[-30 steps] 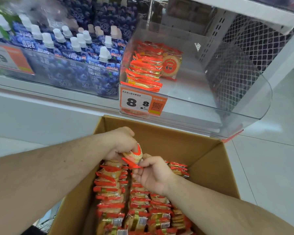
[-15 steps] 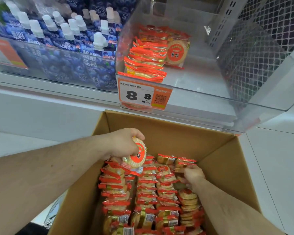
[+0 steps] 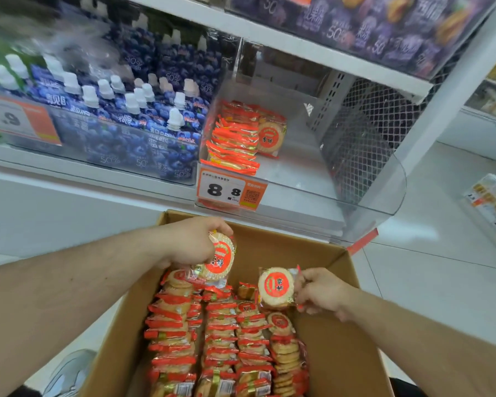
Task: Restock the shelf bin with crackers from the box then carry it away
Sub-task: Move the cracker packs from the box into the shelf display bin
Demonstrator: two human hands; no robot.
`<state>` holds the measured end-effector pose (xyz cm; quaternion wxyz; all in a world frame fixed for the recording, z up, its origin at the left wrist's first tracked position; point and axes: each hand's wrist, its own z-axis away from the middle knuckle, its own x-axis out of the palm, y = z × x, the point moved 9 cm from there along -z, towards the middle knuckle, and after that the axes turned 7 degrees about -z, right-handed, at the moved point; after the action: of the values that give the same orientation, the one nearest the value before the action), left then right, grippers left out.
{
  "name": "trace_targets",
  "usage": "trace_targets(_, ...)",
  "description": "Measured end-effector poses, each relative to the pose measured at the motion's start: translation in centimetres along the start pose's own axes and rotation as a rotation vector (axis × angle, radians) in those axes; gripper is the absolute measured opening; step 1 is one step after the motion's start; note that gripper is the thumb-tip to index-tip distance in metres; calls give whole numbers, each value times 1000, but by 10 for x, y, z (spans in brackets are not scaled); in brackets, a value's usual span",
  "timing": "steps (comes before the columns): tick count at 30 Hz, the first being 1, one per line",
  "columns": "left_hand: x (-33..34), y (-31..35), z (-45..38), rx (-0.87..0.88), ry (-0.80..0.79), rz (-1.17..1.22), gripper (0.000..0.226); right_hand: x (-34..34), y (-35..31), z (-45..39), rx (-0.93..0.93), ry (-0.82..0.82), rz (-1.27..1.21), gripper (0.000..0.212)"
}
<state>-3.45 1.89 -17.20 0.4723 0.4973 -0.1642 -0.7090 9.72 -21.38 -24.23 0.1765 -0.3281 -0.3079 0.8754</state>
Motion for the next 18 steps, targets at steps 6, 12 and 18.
trace_targets(6,-17,15,23,78,92,25,59,-5,-59,63,-236,-171,37,30)
trace_targets(12,-16,24,37,150,73,125,65,-4,-104,102,-433,-240,120,32)
trace_targets(18,-10,44,47,247,35,294,70,-25,-127,126,-591,-164,-222,30)
